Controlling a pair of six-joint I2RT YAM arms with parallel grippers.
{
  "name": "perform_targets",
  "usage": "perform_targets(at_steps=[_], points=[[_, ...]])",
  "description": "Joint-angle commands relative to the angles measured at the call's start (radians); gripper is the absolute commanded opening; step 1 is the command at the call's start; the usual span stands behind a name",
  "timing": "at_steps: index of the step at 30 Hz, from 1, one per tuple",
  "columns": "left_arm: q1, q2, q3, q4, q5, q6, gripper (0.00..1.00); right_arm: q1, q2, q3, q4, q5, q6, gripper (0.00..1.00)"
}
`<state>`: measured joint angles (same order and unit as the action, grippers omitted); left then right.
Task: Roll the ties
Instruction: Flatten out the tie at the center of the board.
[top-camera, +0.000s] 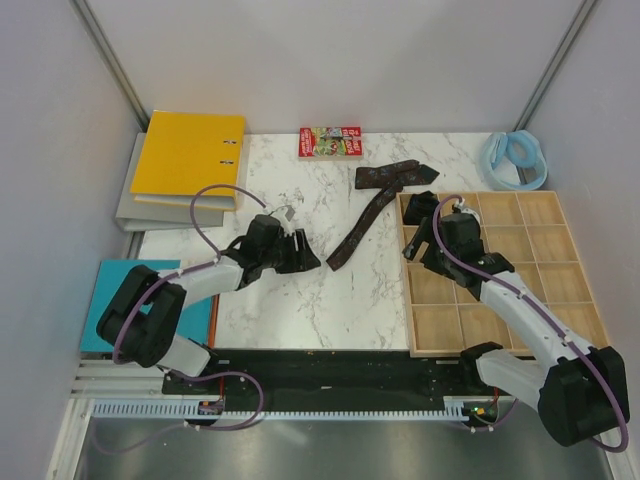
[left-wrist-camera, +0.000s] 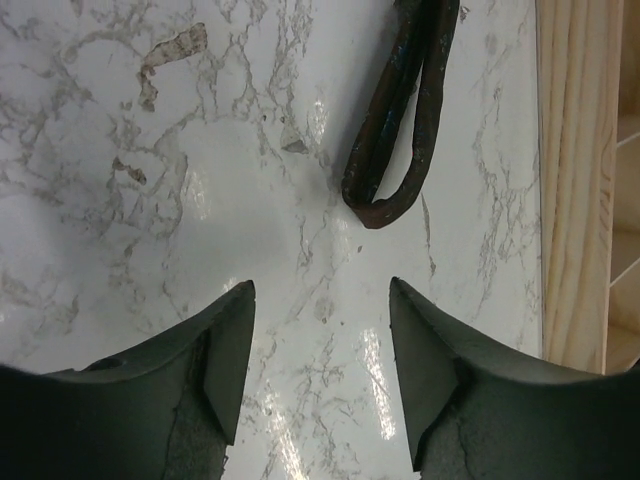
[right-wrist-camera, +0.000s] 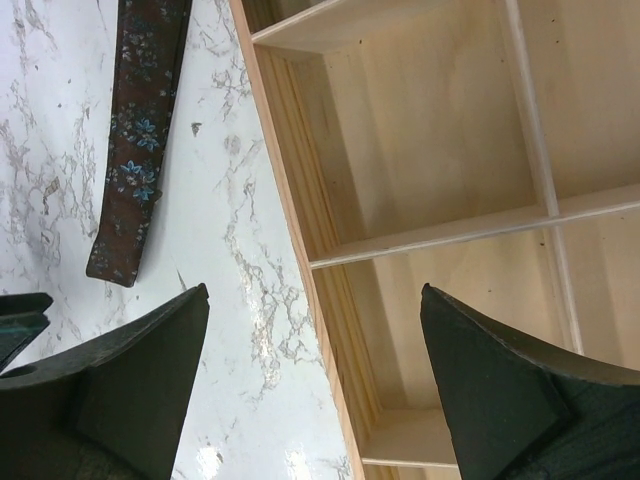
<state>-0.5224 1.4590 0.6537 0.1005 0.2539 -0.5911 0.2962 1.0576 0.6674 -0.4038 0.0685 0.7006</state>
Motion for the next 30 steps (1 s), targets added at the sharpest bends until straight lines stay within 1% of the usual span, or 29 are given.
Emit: perform_targets(at_steps=[1, 2, 7, 10, 15, 18, 26, 27, 28, 30], points=[[-0.024, 0.066, -0.022, 0.188, -0.035, -0.036, 0.59, 0.023, -0.024, -0.008, 0.01, 0.037, 0.019, 0.94], [-0.027, 0.076, -0.025, 0.232, -0.028, -0.039, 0.53, 0.026, -0.019, -0.009, 0.01, 0.039, 0.02, 0.94], [-0.053, 0.156, 0.003, 0.265, -0.048, -0.038, 0.52, 0.038, 0.002, 0.0, 0.008, 0.047, 0.013, 0.94], [-0.071, 0.201, 0.018, 0.289, -0.047, -0.033, 0.53, 0.038, 0.015, 0.004, 0.007, 0.051, 0.002, 0.94], [-0.094, 0.245, 0.027, 0.32, -0.053, -0.033, 0.59, 0.04, 0.019, 0.011, -0.003, 0.066, -0.015, 0.94], [-0.102, 0.276, 0.04, 0.329, -0.054, -0.036, 0.59, 0.038, 0.022, 0.011, -0.007, 0.074, -0.021, 0.94], [-0.113, 0.334, 0.06, 0.334, -0.07, -0.052, 0.46, 0.038, 0.027, 0.014, -0.012, 0.08, -0.033, 0.94], [-0.114, 0.343, 0.063, 0.334, -0.068, -0.052, 0.42, 0.04, 0.027, 0.012, -0.012, 0.08, -0.033, 0.95], [-0.114, 0.345, 0.067, 0.334, -0.065, -0.052, 0.31, 0.038, 0.028, 0.012, -0.012, 0.083, -0.035, 0.95], [-0.114, 0.35, 0.075, 0.335, -0.05, -0.053, 0.19, 0.04, 0.03, 0.011, -0.01, 0.083, -0.039, 0.95]])
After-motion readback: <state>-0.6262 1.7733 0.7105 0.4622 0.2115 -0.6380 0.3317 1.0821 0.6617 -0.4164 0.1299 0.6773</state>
